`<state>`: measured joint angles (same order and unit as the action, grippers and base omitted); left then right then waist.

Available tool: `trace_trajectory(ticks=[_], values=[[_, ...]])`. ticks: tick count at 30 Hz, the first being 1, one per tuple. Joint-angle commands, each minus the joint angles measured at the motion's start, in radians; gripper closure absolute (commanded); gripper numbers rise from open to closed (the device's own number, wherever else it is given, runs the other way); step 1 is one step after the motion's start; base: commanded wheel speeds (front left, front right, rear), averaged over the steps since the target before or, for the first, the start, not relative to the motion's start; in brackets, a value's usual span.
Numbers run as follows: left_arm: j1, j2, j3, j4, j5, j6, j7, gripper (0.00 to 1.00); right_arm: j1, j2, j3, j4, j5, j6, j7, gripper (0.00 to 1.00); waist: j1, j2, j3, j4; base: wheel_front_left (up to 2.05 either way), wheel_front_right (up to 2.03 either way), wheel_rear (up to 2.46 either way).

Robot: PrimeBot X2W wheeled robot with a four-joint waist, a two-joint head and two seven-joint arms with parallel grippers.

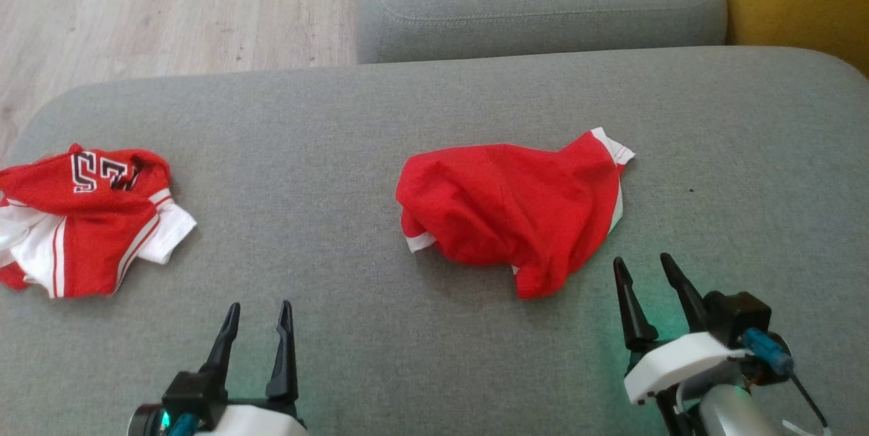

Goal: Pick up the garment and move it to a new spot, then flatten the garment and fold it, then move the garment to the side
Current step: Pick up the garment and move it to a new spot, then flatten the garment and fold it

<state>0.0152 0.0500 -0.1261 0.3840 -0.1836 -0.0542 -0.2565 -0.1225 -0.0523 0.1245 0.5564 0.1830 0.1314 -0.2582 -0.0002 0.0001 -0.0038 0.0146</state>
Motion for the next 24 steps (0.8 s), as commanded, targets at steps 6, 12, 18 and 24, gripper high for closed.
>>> trace_trajectory(ticks=[6, 12, 18, 24], values=[[-0.055, 0.001, 0.015, -0.042, -0.017, 0.0, -0.005, 0.0, -0.025, 0.002, 0.059, -0.038, -0.018, -0.001, -0.004, 0.0, 0.0002, -0.0001, 0.011, 0.01, 0.0, 0.0, 0.0], [-0.063, 0.0, -0.041, -0.036, -0.045, 0.007, -0.005, 0.0, -0.044, 0.002, 0.185, -0.03, 0.006, -0.001, -0.004, 0.0, 0.0002, -0.0001, 0.033, 0.039, 0.0, 0.0, 0.0], [-0.079, 0.0, -0.074, -0.024, -0.052, 0.009, -0.005, 0.0, -0.08, 0.002, 0.239, -0.007, 0.027, -0.001, -0.004, 0.0, 0.0002, -0.0001, 0.069, 0.078, 0.0, 0.0, 0.0], [-0.093, 0.0, -0.075, -0.021, -0.051, 0.01, -0.005, 0.0, -0.11, 0.002, 0.237, 0.009, 0.05, -0.001, -0.004, 1.0, 0.0002, -0.0001, 0.089, 0.105, 0.0, 0.0, 0.0]])
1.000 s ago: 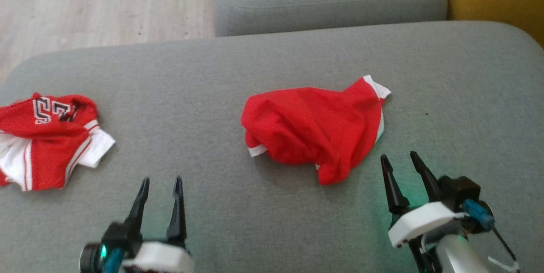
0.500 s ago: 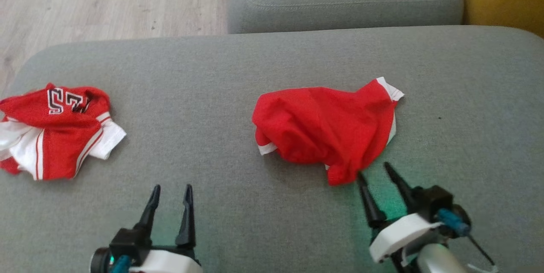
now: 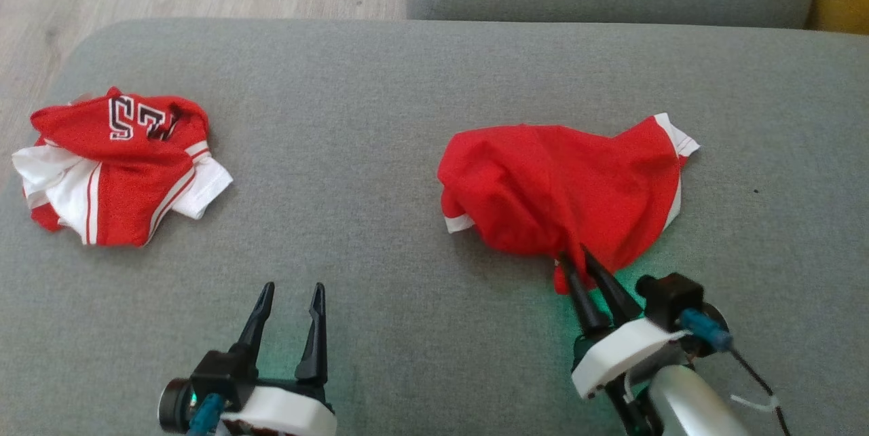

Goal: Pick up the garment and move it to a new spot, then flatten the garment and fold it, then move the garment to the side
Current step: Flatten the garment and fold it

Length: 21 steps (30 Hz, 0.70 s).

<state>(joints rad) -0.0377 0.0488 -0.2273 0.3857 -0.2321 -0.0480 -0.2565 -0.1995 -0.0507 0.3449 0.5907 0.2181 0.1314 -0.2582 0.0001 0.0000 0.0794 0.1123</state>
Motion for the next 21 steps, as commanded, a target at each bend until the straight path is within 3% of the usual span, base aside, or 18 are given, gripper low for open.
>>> trace_trajectory(ticks=[1, 5, 10, 13, 21], values=[[-0.04, 0.002, 0.026, -0.023, -0.002, 0.005, -0.005, 0.0, -0.035, 0.0, 0.011, -0.032, 0.032, -0.001, -0.004, 1.0, -0.0001, 0.0, 0.007, 0.008, 0.0, 0.0, 0.0], [-0.036, 0.001, 0.03, -0.027, -0.006, 0.009, -0.005, 0.0, -0.044, 0.0, -0.05, -0.114, 0.097, -0.001, -0.004, 1.0, -0.0001, 0.0, 0.007, -0.003, 0.0, 0.0, 0.0], [-0.033, 0.001, 0.028, -0.028, -0.011, 0.009, -0.005, 0.0, -0.099, -0.001, -0.204, -0.222, 0.158, -0.001, -0.004, 1.0, -0.0001, 0.0, -0.001, -0.034, 0.0, 0.0, 0.0], [-0.038, 0.001, 0.021, -0.025, -0.011, 0.005, -0.005, 0.0, -0.152, -0.034, -0.268, -0.277, 0.158, -0.001, -0.004, 1.0, -0.0001, 0.0, -0.007, -0.048, 0.0, 0.0, 0.0], [-0.034, 0.001, 0.002, -0.017, -0.025, 0.008, -0.005, 0.0, -0.268, -0.135, -0.245, -0.333, 0.143, -0.001, -0.004, 1.0, -0.0001, 0.0, -0.025, -0.058, 0.0, 0.0, 0.0]])
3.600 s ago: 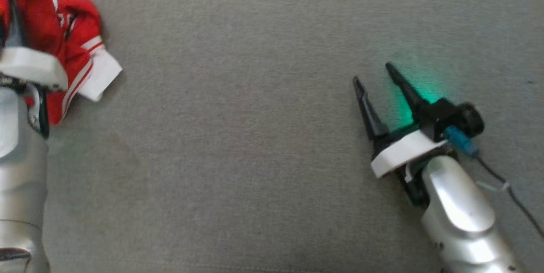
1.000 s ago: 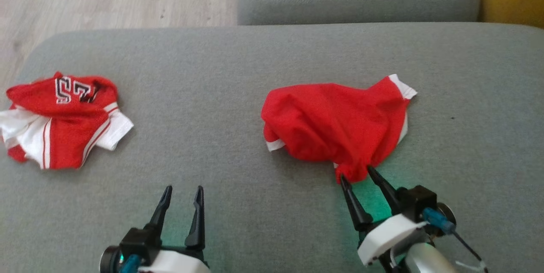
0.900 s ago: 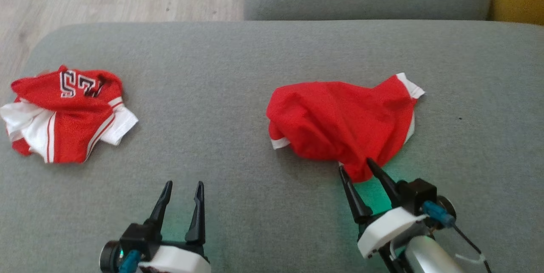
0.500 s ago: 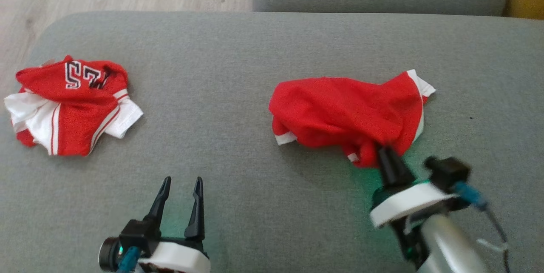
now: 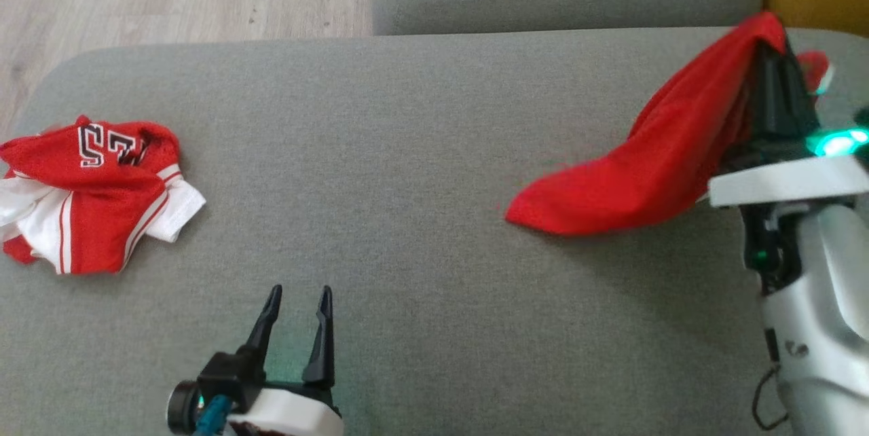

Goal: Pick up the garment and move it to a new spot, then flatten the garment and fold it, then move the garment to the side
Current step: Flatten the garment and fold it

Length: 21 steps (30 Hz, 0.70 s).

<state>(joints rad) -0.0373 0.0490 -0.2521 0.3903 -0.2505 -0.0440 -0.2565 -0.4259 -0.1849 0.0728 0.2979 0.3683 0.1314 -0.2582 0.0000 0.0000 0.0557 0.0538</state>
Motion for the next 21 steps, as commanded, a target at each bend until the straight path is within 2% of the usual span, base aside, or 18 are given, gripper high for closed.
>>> trace_trajectory(ticks=[1, 5, 10, 15, 18, 20, 21], values=[[-0.033, 0.001, 0.024, -0.02, -0.009, 0.004, -0.005, 0.0, -0.06, -0.01, 0.052, -0.042, -0.008, -0.001, -0.004, 1.0, 0.0, 0.0, -0.004, 0.003, 0.0, 0.0, 0.0], [-0.024, 0.001, 0.018, -0.012, -0.018, 0.002, -0.005, 0.0, -0.127, -0.009, 0.175, -0.055, 0.014, -0.001, -0.004, 1.0, 0.0, 0.0, -0.015, 0.016, 0.0, 0.0, 0.0], [-0.012, 0.001, 0.019, -0.006, -0.017, 0.0, -0.005, 0.0, -0.195, 0.051, 0.283, -0.084, 0.106, -0.001, -0.004, 1.0, 0.0, 0.0, -0.027, 0.037, 0.0, 0.0, 0.0], [-0.012, 0.001, 0.015, -0.004, -0.015, -0.003, -0.005, 0.0, -0.218, 0.072, 0.257, -0.027, 0.178, -0.001, 0.019, 1.0, 0.0, 0.0, -0.017, 0.066, 0.0, 0.0, 0.0], [-0.021, 0.001, 0.006, -0.003, -0.017, -0.004, -0.005, 0.0, -0.212, 0.05, 0.205, 0.101, 0.154, -0.001, 0.056, 1.0, 0.0, 0.0, 0.006, 0.084, 0.0, 0.0, 0.0], [-0.031, 0.001, -0.001, -0.001, -0.016, -0.004, -0.005, 0.0, -0.213, 0.028, 0.169, 0.233, 0.111, -0.001, 0.071, 1.0, 0.0, 0.0, 0.023, 0.093, 0.0, 0.0, 0.0], [-0.036, 0.001, -0.005, 0.001, -0.015, -0.005, -0.005, 0.0, -0.217, 0.018, 0.15, 0.306, 0.084, -0.001, 0.071, 0.73, 0.0, 0.0, 0.03, 0.097, 0.0, 0.0, 0.0]])
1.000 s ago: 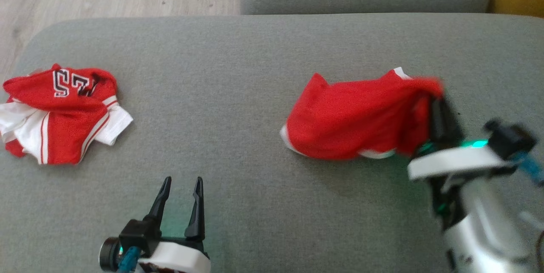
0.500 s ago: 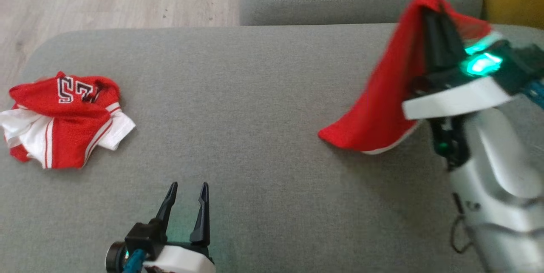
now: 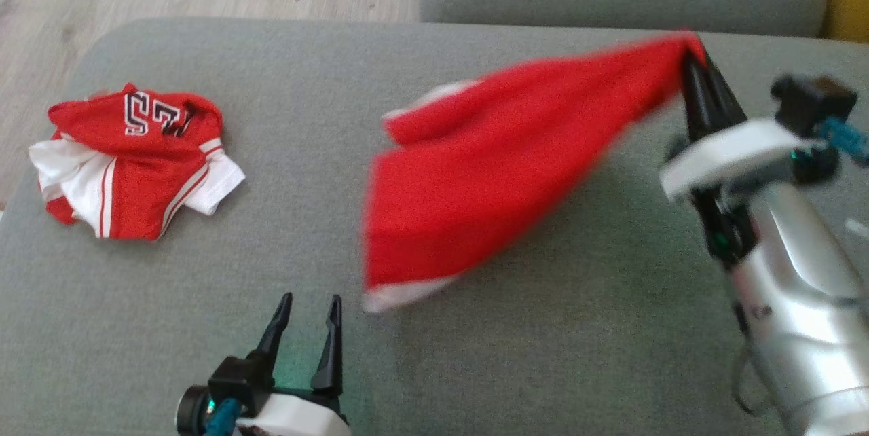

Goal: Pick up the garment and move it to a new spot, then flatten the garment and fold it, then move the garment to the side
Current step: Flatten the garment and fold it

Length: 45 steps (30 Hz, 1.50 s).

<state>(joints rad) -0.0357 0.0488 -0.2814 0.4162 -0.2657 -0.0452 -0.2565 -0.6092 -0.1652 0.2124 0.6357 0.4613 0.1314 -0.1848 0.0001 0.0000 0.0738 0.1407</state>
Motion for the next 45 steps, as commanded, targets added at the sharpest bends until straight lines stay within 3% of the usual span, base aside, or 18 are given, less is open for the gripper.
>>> trace_trajectory(ticks=[1, 2, 5, 10, 23, 32, 37, 42, 44, 45], values=[[-0.043, 0.001, 0.019, -0.022, 0.001, -0.005, -0.005, 0.0, -0.038, -0.022, 0.005, 0.045, -0.056, -0.001, 0.003, 0.07, -0.0001, 0.0, 0.018, 0.016, 0.0, 0.0, 0.0], [-0.049, 0.001, 0.014, -0.02, 0.001, -0.006, -0.005, 0.0, -0.043, -0.027, -0.008, 0.114, -0.085, -0.001, 0.004, 0.0, -0.0001, 0.0, 0.023, 0.021, 0.0, 0.0, 0.0], [-0.06, 0.001, 0.002, -0.017, -0.002, -0.005, -0.005, 0.0, -0.054, -0.025, -0.04, 0.251, -0.148, -0.001, -0.031, 0.0, -0.0001, 0.0, 0.03, 0.03, 0.0, 0.0, 0.0], [-0.062, 0.001, -0.007, -0.025, -0.007, -0.01, -0.005, 0.0, -0.034, 0.004, -0.064, 0.307, -0.171, -0.001, -0.073, 0.0, -0.0001, 0.0, 0.021, 0.009, 0.0, 0.0, 0.0], [-0.087, 0.001, -0.089, 0.047, -0.053, -0.075, -0.005, 0.0, 0.22, 0.053, -0.07, -0.025, -0.241, -0.001, -0.077, 0.0, -0.0001, 0.0, 0.009, -0.123, 0.0, 0.0, 0.0], [-0.124, 0.001, -0.118, 0.131, -0.056, -0.076, -0.005, 0.0, 0.317, 0.073, -0.061, -0.09, -0.266, -0.001, -0.077, 0.0, -0.0001, 0.0, 0.036, -0.179, 0.0, 0.0, 0.0], [-0.139, 0.001, -0.121, 0.206, -0.048, -0.036, -0.005, 0.0, 0.342, 0.082, -0.062, -0.087, -0.261, -0.001, -0.077, 0.0, -0.0001, 0.0, 0.051, -0.2, 0.0, 0.0, 0.0], [-0.156, 0.001, -0.131, 0.23, -0.045, -0.036, -0.005, 0.0, 0.344, 0.084, -0.07, -0.09, -0.256, -0.001, -0.077, 0.0, -0.0001, 0.0, 0.057, -0.21, 0.0, 0.0, 0.0], [-0.158, 0.001, -0.142, 0.232, -0.039, -0.043, -0.005, 0.84, 0.344, 0.084, -0.074, -0.091, -0.255, -0.001, -0.077, 0.0, -0.0001, 0.0, 0.057, -0.21, 0.0, 0.0, 0.0], [-0.159, 0.001, -0.15, 0.234, -0.036, -0.046, -0.005, 1.0, 0.344, 0.084, -0.076, -0.091, -0.254, -0.001, -0.077, 0.0, -0.0001, 0.0, 0.056, -0.21, 0.0, 0.0, 0.0]])
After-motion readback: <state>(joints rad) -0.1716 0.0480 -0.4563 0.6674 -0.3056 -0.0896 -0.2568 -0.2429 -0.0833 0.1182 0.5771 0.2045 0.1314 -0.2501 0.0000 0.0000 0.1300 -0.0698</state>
